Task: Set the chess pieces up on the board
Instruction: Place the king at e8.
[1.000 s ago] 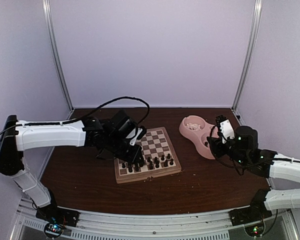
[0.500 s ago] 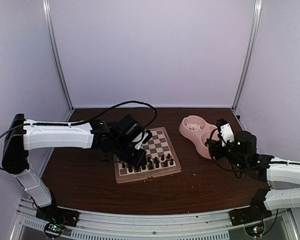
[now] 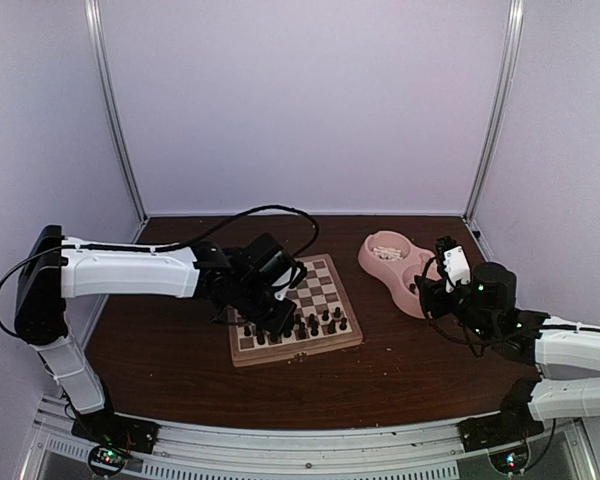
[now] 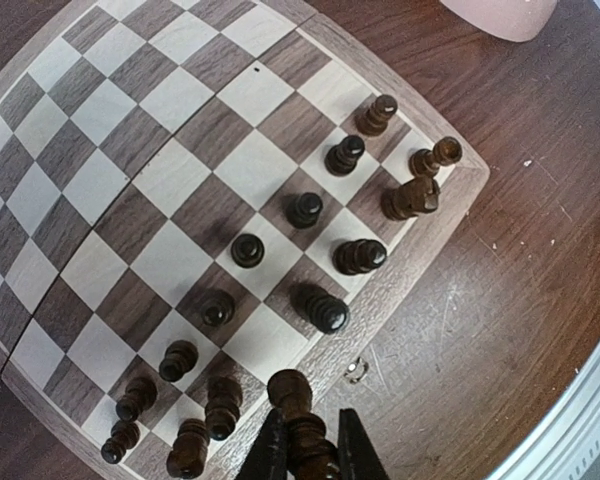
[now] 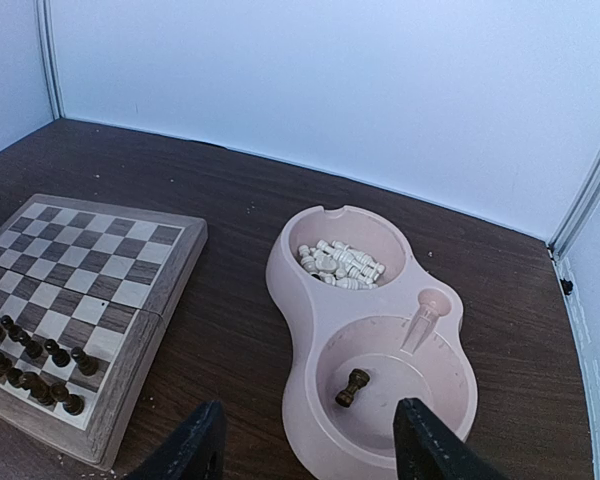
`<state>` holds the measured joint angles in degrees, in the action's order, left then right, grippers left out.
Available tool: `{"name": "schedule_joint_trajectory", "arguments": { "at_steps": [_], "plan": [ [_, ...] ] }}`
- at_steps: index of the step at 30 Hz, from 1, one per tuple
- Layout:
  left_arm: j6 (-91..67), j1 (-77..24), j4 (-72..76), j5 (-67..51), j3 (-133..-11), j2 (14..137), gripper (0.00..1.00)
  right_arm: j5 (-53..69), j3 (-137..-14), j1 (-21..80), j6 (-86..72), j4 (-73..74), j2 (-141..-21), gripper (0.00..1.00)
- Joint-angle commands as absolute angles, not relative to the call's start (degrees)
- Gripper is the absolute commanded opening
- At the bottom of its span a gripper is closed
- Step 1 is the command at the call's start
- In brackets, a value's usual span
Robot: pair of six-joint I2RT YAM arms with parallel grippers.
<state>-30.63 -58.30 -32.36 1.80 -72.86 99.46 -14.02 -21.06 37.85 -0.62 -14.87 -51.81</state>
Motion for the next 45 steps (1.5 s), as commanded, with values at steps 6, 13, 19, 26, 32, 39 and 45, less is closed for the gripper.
{"name": "schedule_joint_trajectory", "arguments": {
  "at_steps": [6, 13, 19, 26, 32, 39, 45],
  "plan": [
    [-28.7, -58.5, -30.0, 3.8, -75.6, 102.1, 0.00, -14.4, -20.2, 37.5, -0.8, -16.3, -51.3, 0.60],
    [-28.3, -58.5, -30.9, 4.7, -76.8, 103.6, 0.00, -13.7, -20.2, 37.5, -0.8, -16.5, -51.4, 0.61],
    [-28.0, -58.5, -32.1, 5.0, -77.9, 104.8, 0.00, -13.6, -20.2, 37.5, -0.8, -16.4, -51.4, 0.61],
    [-28.2, -58.5, -33.0, 4.9, -77.8, 105.2, 0.00, -13.6, -20.1, 37.5, -0.8, -16.4, -51.0, 0.61],
    [-28.9, -58.5, -32.9, 4.4, -77.2, 105.3, 0.00, -13.4, -20.1, 37.5, -0.8, -16.4, -51.2, 0.61],
    [-29.0, -58.5, -32.9, 4.1, -77.1, 106.1, 0.00, -13.3, -20.2, 37.5, -0.8, -16.5, -51.2, 0.61],
    [-29.1, -58.5, -33.4, 4.0, -77.3, 106.8, 0.00, -13.0, -20.2, 37.5, -0.8, -16.5, -51.4, 0.61]
  ]
}}
